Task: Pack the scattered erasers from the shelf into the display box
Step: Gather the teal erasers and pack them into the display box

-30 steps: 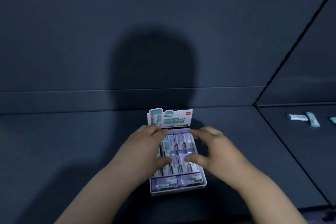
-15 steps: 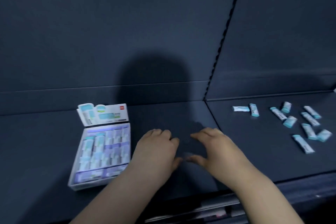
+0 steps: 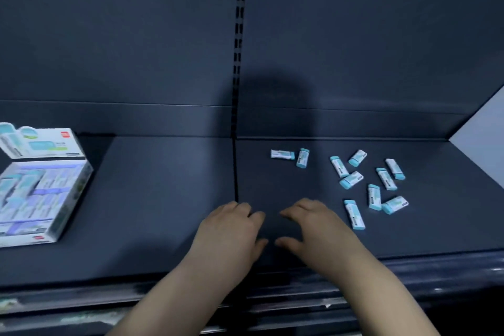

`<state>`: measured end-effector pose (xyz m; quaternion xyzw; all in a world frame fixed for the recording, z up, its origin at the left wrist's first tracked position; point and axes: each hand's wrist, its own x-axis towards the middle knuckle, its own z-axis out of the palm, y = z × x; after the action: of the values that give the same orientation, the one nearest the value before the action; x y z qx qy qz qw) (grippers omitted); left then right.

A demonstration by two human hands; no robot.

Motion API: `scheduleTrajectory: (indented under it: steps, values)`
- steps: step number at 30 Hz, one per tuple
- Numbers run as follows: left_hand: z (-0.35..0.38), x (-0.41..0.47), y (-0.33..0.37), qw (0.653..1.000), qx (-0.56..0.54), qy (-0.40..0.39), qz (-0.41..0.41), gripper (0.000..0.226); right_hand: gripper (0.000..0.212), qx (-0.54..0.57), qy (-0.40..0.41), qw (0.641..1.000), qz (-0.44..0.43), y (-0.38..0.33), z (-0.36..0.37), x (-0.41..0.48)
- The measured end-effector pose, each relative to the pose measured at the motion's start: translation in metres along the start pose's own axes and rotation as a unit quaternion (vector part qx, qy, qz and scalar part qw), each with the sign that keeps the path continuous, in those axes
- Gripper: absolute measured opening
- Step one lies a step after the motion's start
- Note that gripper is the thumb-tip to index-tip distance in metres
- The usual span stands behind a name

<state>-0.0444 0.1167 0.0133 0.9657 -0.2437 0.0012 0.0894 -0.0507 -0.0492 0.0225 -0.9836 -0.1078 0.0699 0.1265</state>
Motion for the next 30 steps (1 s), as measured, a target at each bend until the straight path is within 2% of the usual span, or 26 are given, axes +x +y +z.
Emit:
scheduleTrajectory:
  steps: [13, 17, 21, 26, 30]
  values:
    - [0.019, 0.044, -0.012, 0.999, -0.012, -0.036, 0.008, 0.042, 0.045, 0.036, 0.030, 0.997, 0.068, 0.026, 0.013, 0.002]
    - [0.029, 0.057, -0.010, 0.999, 0.002, -0.036, 0.016, 0.042, 0.038, 0.066, 0.106, 0.989, 0.075, 0.045, 0.024, 0.003]
    - [0.034, 0.075, -0.006, 0.998, 0.032, -0.046, 0.029, 0.043, 0.040, 0.056, 0.114, 0.990, 0.060, 0.060, 0.022, 0.012]
    - [0.032, 0.116, 0.009, 0.996, 0.053, -0.059, -0.033, 0.040, 0.047, 0.040, 0.094, 0.994, 0.025, 0.093, -0.006, 0.039]
    - [0.031, 0.153, 0.014, 0.992, 0.028, -0.047, -0.114, 0.057, 0.064, 0.034, 0.046, 0.998, 0.031, 0.125, -0.025, 0.078]
